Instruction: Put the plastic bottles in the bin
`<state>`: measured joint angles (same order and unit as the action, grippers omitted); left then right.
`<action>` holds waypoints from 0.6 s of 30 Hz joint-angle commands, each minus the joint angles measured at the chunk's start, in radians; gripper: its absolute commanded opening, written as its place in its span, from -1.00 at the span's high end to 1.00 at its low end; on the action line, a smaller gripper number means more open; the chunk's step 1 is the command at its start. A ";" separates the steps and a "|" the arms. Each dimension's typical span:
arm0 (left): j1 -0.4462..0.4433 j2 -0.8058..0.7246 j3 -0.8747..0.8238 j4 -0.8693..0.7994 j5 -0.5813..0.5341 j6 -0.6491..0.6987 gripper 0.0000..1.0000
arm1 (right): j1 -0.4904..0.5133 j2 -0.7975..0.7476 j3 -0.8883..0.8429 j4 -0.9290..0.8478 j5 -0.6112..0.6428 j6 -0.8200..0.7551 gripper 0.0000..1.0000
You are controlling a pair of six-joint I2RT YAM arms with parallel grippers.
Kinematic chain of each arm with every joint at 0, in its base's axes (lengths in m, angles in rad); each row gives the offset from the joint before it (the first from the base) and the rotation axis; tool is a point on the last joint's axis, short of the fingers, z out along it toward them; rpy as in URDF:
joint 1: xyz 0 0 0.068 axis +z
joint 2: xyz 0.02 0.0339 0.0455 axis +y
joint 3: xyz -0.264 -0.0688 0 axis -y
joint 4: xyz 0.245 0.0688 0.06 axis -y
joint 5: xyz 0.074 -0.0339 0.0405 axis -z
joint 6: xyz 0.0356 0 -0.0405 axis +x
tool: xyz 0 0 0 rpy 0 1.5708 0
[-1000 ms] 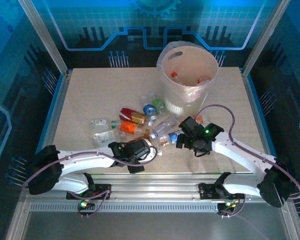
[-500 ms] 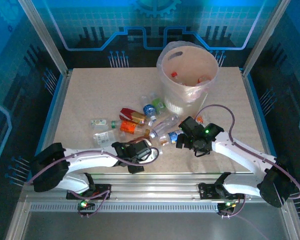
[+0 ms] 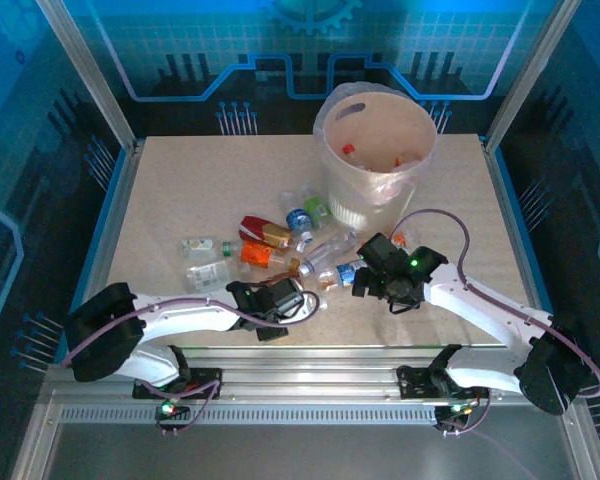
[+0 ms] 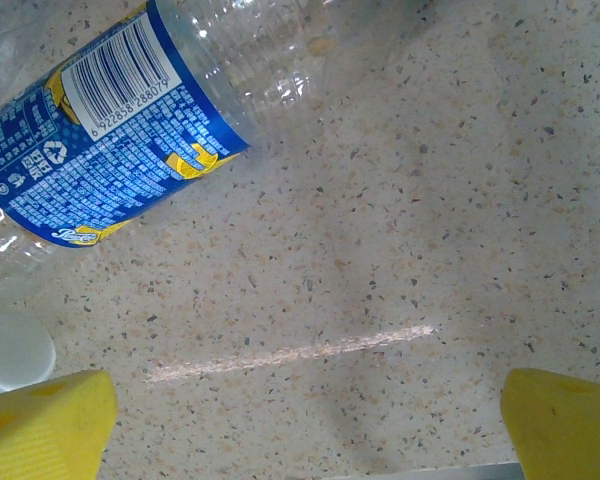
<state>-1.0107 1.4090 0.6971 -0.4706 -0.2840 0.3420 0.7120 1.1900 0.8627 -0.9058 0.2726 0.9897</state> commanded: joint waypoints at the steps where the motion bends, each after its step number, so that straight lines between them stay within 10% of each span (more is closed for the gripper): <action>1: 0.004 -0.034 0.035 -0.046 -0.006 -0.004 0.03 | -0.014 -0.012 0.011 -0.015 0.014 -0.004 -1.00; 18: -0.009 -0.244 0.124 -0.049 0.010 -0.016 0.07 | -0.014 -0.198 0.061 0.124 -0.120 -0.145 -0.99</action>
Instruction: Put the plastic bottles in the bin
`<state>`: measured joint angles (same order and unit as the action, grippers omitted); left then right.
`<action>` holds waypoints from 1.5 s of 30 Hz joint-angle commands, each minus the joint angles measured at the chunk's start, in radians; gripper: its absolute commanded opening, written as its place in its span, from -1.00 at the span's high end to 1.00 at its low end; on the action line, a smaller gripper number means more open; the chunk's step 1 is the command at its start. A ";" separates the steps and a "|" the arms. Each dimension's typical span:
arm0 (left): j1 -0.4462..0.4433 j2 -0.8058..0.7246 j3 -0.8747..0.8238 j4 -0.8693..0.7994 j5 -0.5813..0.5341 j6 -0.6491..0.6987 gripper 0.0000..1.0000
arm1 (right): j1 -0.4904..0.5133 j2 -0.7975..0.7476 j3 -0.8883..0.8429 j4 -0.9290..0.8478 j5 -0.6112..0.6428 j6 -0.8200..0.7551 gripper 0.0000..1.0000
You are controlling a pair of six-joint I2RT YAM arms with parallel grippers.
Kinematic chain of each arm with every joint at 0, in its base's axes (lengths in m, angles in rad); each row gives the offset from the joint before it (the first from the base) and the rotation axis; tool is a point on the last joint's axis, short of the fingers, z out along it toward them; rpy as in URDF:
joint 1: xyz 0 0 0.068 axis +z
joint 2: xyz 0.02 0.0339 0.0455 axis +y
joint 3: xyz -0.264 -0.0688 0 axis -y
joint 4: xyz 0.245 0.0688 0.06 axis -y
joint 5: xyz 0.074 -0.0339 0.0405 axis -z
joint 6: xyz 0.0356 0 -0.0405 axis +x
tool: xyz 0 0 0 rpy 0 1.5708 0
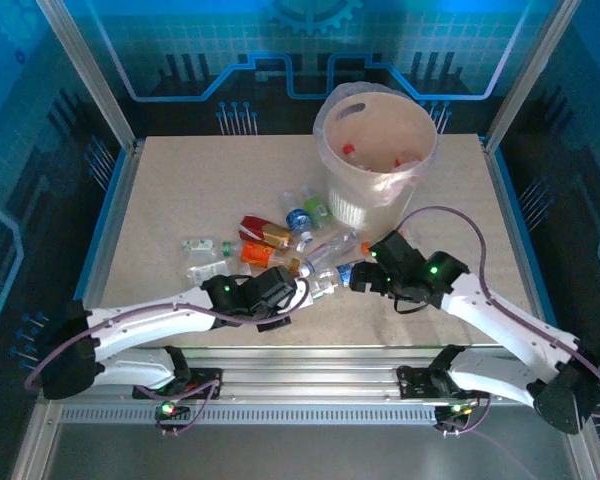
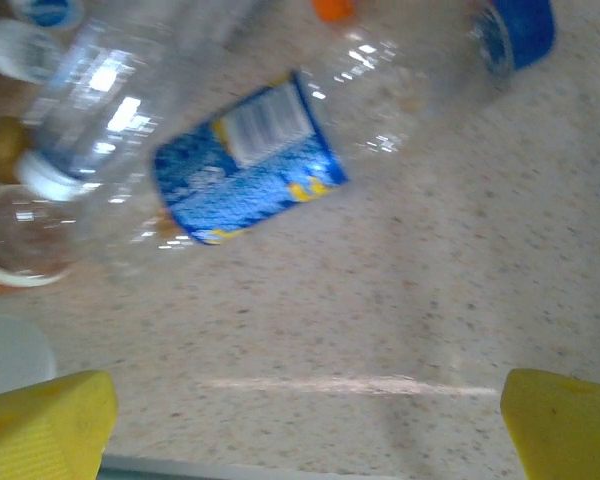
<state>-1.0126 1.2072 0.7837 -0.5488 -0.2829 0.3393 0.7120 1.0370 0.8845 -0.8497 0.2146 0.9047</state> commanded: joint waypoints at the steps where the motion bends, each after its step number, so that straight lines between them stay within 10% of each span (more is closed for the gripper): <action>1: -0.008 -0.056 0.036 0.060 0.005 -0.014 0.07 | -0.013 -0.062 0.050 0.089 -0.086 -0.080 -0.99; 15: 0.020 -0.129 -0.008 0.670 -0.013 -0.090 0.07 | -0.029 -0.089 0.298 0.260 -0.222 -0.257 -0.99; 28: 0.089 -0.066 0.013 0.910 0.071 -0.119 0.08 | -0.120 0.072 0.490 0.348 -0.422 -0.308 -0.84; 36: 0.111 -0.033 0.042 0.932 0.098 -0.130 0.06 | -0.124 0.166 0.561 0.336 -0.442 -0.349 -0.31; 41: 0.125 -0.026 0.056 0.936 0.094 -0.161 0.01 | -0.125 0.205 0.607 0.302 -0.416 -0.375 0.39; 45: 0.135 -0.028 0.071 0.919 0.064 -0.199 -0.77 | -0.128 0.241 0.676 0.254 -0.376 -0.421 0.58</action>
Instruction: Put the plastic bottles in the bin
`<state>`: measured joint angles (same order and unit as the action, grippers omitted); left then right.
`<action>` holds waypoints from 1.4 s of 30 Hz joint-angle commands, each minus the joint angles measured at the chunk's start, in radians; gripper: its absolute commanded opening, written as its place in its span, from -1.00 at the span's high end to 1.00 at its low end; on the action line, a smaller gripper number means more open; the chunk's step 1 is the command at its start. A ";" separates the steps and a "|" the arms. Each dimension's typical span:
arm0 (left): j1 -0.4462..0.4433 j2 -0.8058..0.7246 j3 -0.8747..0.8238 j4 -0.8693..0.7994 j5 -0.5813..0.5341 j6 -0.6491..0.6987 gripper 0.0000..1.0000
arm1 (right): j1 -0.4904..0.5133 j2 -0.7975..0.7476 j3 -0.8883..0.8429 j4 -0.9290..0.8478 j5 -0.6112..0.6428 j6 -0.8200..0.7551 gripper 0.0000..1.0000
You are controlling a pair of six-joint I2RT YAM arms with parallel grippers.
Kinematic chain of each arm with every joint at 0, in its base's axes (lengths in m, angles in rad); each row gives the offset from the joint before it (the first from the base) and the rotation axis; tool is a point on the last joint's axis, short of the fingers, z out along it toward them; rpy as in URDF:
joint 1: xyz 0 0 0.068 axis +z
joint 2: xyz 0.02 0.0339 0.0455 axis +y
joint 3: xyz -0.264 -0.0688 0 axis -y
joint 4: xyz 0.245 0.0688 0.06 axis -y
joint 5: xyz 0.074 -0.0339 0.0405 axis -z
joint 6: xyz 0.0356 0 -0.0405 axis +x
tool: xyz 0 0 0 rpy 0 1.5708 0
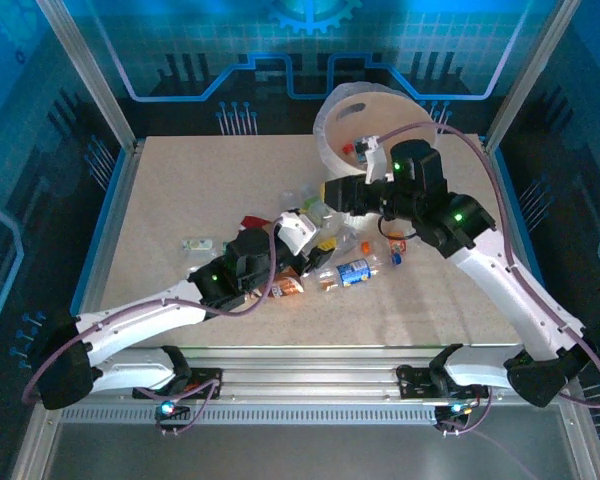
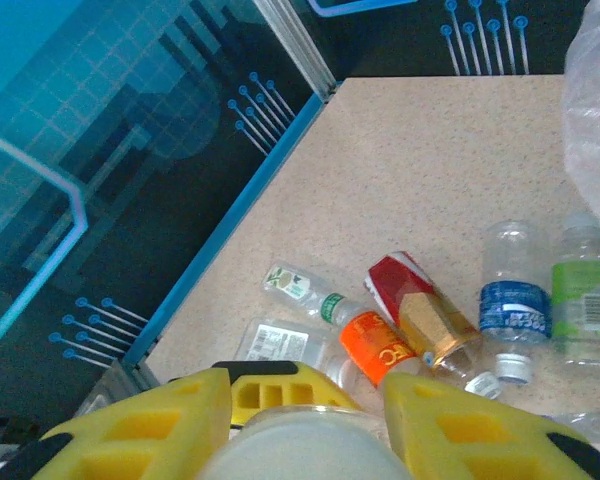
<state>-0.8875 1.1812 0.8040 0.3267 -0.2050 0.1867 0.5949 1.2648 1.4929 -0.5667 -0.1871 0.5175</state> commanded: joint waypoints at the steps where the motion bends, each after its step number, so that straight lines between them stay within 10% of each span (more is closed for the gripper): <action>1: 0.009 -0.007 0.052 0.041 -0.031 -0.060 -0.98 | -0.014 0.023 0.092 -0.042 0.037 -0.050 0.59; 23: 0.045 -0.251 -0.084 -0.081 -0.381 -0.262 -0.98 | -0.160 0.622 1.038 -0.322 0.518 -0.344 0.69; 42: 0.150 -0.320 -0.109 -0.262 -0.464 -0.488 -0.98 | -0.330 0.798 0.933 -0.424 0.105 -0.175 0.62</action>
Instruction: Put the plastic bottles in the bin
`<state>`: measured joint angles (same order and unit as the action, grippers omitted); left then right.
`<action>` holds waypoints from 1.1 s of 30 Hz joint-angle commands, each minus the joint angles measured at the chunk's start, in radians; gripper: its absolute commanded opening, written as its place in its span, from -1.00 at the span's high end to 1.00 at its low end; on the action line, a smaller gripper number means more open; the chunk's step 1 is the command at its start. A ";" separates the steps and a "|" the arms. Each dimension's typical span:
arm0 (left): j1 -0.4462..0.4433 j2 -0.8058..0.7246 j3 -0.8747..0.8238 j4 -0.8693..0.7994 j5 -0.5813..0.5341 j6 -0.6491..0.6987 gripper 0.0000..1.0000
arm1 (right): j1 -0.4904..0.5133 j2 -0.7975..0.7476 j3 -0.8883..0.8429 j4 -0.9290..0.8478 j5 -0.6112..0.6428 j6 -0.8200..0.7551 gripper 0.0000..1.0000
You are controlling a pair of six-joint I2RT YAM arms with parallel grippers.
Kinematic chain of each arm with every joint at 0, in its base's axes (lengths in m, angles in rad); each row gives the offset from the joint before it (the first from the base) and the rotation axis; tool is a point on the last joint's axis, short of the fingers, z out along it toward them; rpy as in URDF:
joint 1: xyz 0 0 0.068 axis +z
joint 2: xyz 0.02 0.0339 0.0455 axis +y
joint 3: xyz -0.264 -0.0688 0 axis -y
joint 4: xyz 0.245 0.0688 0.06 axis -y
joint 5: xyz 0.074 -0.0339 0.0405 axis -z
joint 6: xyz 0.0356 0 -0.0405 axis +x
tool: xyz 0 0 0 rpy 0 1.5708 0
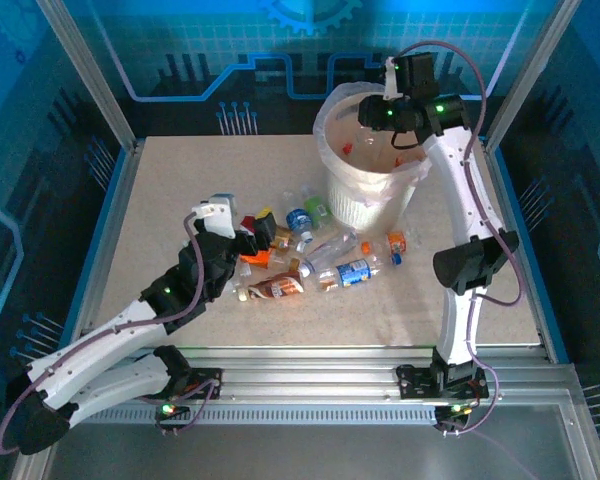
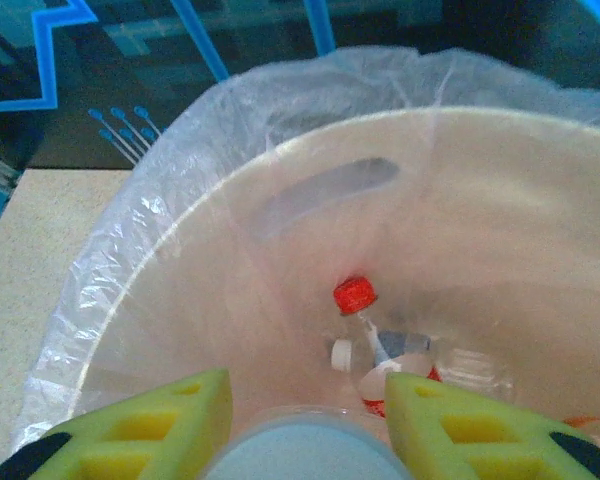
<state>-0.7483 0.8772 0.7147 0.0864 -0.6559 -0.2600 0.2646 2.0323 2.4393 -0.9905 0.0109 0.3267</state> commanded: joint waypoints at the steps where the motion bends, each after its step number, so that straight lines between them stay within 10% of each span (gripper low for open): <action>1: 0.013 -0.016 -0.020 -0.025 -0.012 -0.042 -0.98 | 0.000 0.040 -0.016 -0.001 -0.100 0.015 0.61; 33: 0.273 0.088 0.227 -0.620 0.139 -0.130 -0.98 | 0.006 0.078 0.161 -0.132 -0.028 -0.047 -0.99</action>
<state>-0.5262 0.9485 0.8986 -0.4377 -0.5423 -0.3138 0.2699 2.1773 2.5729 -1.0760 -0.0380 0.2920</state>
